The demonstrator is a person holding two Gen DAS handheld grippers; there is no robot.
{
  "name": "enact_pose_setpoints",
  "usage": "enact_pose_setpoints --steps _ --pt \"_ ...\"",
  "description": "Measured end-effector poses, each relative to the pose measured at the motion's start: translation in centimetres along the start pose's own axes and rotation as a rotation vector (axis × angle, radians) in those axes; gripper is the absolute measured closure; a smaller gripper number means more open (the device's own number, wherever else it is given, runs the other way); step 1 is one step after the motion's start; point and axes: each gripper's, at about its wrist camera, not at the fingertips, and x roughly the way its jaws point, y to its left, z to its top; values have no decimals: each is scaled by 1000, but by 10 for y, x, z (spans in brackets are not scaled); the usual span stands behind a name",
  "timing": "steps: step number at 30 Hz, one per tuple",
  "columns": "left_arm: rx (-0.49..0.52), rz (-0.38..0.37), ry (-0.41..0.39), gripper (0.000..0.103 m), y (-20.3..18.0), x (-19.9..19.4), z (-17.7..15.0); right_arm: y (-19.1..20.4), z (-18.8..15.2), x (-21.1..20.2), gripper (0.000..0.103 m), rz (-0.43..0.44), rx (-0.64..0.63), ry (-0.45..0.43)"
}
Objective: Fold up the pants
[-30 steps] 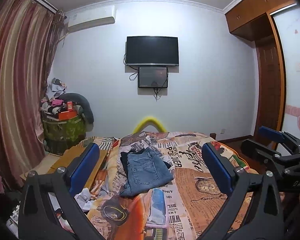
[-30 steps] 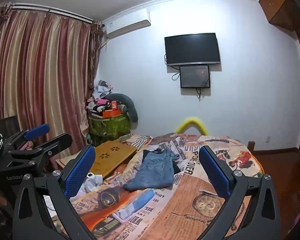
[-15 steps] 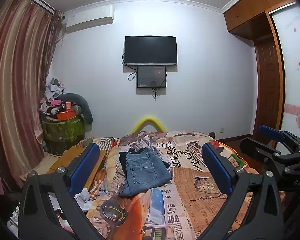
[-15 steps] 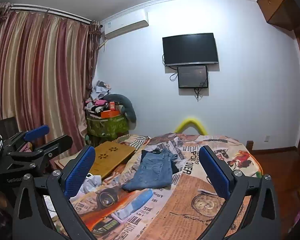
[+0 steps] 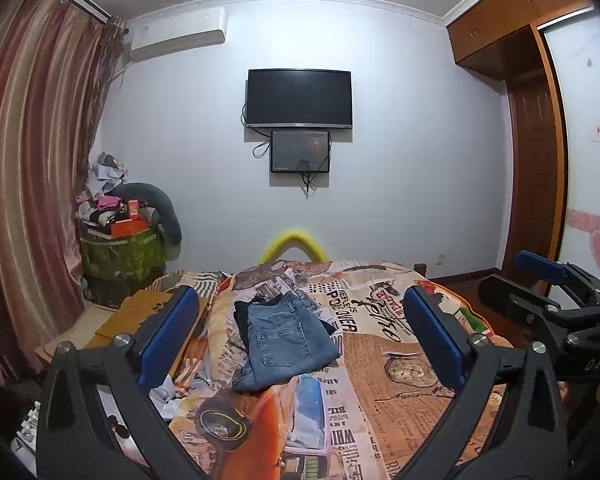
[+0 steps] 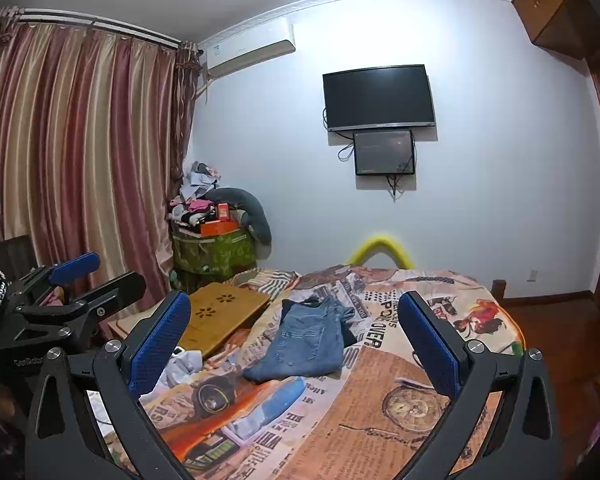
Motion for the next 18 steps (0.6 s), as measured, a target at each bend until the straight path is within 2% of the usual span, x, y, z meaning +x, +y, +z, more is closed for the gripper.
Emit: enact_pose_setpoints --steps 8,18 --pt "0 -25 27 0 1 4 0 -1 1 0 0 11 11 5" --pt "-8 -14 25 0 1 5 -3 0 1 2 0 14 17 11"
